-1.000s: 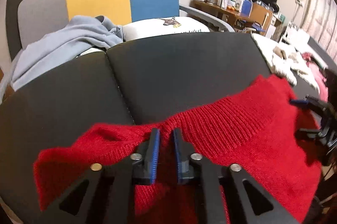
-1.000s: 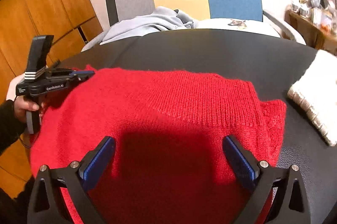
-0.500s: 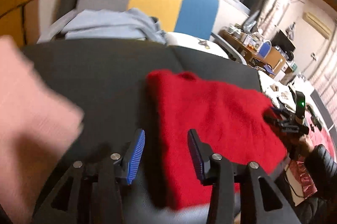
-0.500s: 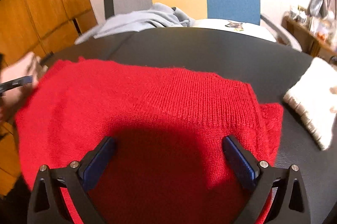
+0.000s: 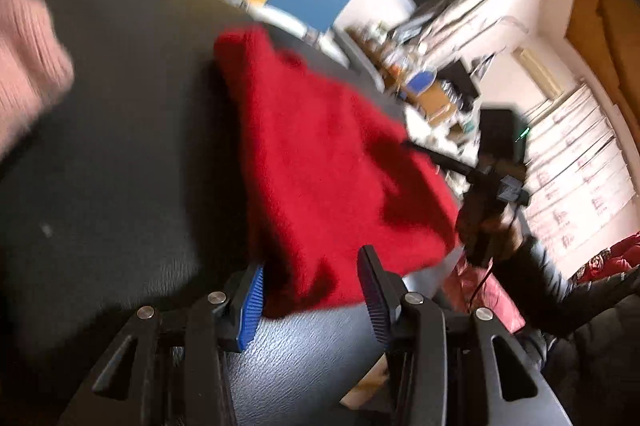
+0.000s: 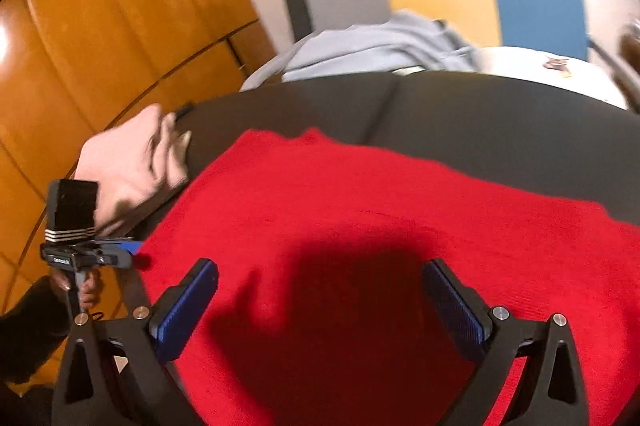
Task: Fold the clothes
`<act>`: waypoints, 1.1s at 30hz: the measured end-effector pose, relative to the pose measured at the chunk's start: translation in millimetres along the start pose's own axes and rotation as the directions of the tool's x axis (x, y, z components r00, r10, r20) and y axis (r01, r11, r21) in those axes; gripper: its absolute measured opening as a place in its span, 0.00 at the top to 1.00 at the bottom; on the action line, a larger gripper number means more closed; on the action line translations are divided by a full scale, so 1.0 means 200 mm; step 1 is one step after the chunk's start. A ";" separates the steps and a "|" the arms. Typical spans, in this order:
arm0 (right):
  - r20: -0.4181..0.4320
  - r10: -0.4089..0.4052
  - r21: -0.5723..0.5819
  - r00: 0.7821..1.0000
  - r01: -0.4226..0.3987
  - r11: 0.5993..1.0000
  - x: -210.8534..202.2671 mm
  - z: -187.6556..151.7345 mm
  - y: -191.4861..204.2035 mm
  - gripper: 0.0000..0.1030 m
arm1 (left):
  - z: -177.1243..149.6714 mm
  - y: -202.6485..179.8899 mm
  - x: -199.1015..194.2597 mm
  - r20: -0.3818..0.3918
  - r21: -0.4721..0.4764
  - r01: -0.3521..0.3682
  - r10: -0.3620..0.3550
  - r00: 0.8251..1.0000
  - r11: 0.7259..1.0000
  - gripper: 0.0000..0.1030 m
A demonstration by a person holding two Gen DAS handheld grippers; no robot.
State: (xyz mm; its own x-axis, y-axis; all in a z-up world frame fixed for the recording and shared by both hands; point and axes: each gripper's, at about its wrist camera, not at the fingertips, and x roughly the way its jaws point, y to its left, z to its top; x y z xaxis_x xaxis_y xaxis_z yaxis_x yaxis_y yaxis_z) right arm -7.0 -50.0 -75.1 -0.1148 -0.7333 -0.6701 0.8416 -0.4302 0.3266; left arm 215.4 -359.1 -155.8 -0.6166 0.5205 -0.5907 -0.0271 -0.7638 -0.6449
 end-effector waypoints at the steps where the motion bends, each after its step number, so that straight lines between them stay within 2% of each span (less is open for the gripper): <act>1: -0.004 0.011 -0.018 1.000 -0.011 1.000 0.03 0.00 0.04 0.00 | -0.01 -0.01 0.01 -0.021 0.016 0.004 -0.004 1.000 1.000 0.68; 2: -0.007 0.023 -0.036 1.000 -0.023 0.999 0.05 0.01 0.08 0.00 | -0.03 -0.03 0.02 -0.041 0.032 0.009 -0.008 0.999 0.999 0.77; 4: -0.020 0.025 -0.092 0.999 -0.027 0.995 0.13 0.04 0.16 0.00 | -0.06 -0.06 0.03 -0.087 0.078 0.005 0.002 0.996 0.997 0.89; 5: -0.026 0.015 -0.116 1.000 -0.018 0.993 0.15 0.03 0.22 0.00 | -0.07 -0.09 0.03 -0.114 0.120 -0.014 0.028 0.993 0.993 0.91; 7: -0.054 -0.055 -0.185 0.997 0.044 0.982 0.23 0.03 0.27 0.00 | -0.10 -0.13 0.02 -0.156 0.178 -0.045 0.073 0.985 0.983 0.95; 8: -0.065 -0.098 -0.214 0.993 0.082 0.973 0.27 0.03 0.28 0.00 | -0.12 -0.11 0.01 -0.164 0.176 -0.054 0.083 0.983 0.983 0.95; 10: -0.067 -0.135 -0.253 0.989 0.114 0.961 0.34 0.01 0.24 0.00 | -0.13 -0.09 0.00 -0.174 0.163 -0.068 0.096 0.980 0.984 0.94; 13: -0.050 -0.113 -0.262 0.992 0.096 0.960 0.34 0.00 0.23 0.00 | -0.12 -0.09 -0.02 -0.159 0.123 -0.056 0.075 0.985 0.991 0.93; 14: -0.048 -0.113 -0.263 0.992 0.097 0.960 0.34 0.00 0.22 0.00 | -0.11 -0.09 -0.03 -0.150 0.105 -0.042 0.057 0.987 0.994 0.89; 17: -0.044 -0.117 -0.265 0.992 0.101 0.959 0.34 0.00 0.22 0.00 | -0.06 -0.11 -0.12 -0.037 0.039 -0.003 0.004 0.999 0.999 0.82; 21: -0.041 -0.130 -0.272 0.991 0.114 0.956 0.35 0.00 0.23 0.00 | 0.05 -0.13 -0.21 0.131 -0.027 0.039 -0.035 0.991 0.999 0.74; 24: -0.039 -0.141 -0.276 0.989 0.125 0.953 0.35 0.00 0.24 0.00 | 0.19 -0.14 -0.14 0.218 -0.073 -0.012 0.028 0.976 0.997 0.73; 27: -0.029 -0.142 -0.260 0.989 0.130 0.957 0.31 0.01 0.23 0.00 | 0.33 -0.13 -0.03 0.263 -0.143 -0.086 0.122 0.957 0.986 0.72; 31: 0.014 -0.133 -0.195 0.991 0.134 0.972 0.16 0.03 0.16 0.00 | 0.48 -0.21 0.19 0.265 -0.124 -0.145 0.173 0.949 0.982 0.70; 33: 0.036 -0.130 -0.161 0.991 0.134 0.978 0.08 0.04 0.13 0.00 | 0.51 -0.22 0.27 0.247 -0.107 -0.211 0.232 0.941 0.972 0.68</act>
State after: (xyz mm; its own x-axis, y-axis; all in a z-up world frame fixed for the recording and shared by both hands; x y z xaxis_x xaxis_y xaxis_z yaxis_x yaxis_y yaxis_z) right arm 8.6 -77.5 -73.0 -0.2422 -0.6897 -0.6823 0.8926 -0.4340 0.1219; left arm 102.4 -336.3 -109.3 -0.7810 0.2183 -0.5852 0.1880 -0.8113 -0.5535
